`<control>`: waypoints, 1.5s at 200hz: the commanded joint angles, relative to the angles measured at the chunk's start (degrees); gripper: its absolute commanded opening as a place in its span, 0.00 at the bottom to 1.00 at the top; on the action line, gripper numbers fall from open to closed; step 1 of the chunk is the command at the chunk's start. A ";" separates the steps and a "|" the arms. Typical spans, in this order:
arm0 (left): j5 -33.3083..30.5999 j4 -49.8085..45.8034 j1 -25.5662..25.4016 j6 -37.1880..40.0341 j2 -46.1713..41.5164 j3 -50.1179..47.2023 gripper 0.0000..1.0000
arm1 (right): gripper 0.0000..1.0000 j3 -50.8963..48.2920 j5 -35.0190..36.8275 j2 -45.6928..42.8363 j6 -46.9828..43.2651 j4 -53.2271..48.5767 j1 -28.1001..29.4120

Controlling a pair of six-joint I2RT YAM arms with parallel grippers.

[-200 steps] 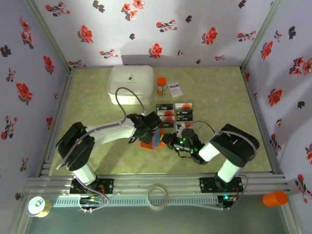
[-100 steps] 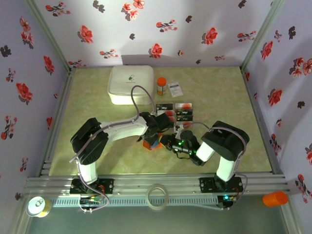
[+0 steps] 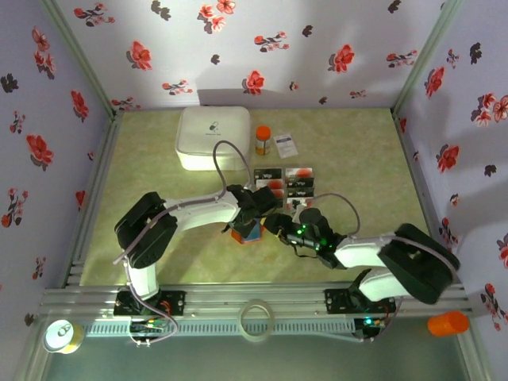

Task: Put the credit cards into the card holder
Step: Open the card holder at the bottom-center of the table.

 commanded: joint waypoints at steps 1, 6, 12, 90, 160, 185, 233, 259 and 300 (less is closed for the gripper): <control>-1.66 0.50 -0.30 -0.01 -2.41 -1.23 1.00 | 0.47 2.61 4.54 -6.95 -5.48 -17.32 -0.32; -1.67 0.75 -0.30 -0.03 -2.67 -1.38 1.00 | 0.45 3.22 5.10 -8.56 -6.45 -20.11 -0.33; -1.67 0.90 -0.31 -0.12 -2.94 -1.56 1.00 | 0.41 3.93 5.59 -10.22 -7.45 -22.87 -0.33; -2.23 3.22 -0.30 -1.17 -6.56 -3.89 1.00 | 0.08 10.90 3.40 -8.00 -12.59 -30.45 0.47; -2.89 4.10 -0.30 -1.16 -7.64 -4.97 1.00 | 0.00 16.28 2.08 4.41 -12.44 -24.50 3.08; -2.91 4.49 -0.30 -1.00 -7.93 -5.15 1.00 | 0.00 17.68 1.77 9.18 -11.71 -21.86 3.94; -3.02 5.55 -0.05 -0.78 -9.22 -6.03 1.00 | 0.00 17.92 1.57 16.69 -9.53 -16.88 4.55; -2.94 5.94 0.80 -1.51 -10.46 -8.02 1.00 | 0.00 16.10 2.89 17.61 -8.26 -16.34 4.59; -2.83 6.80 2.30 -4.38 -12.77 -12.76 1.00 | 0.00 13.51 4.45 18.29 -6.58 -15.78 4.59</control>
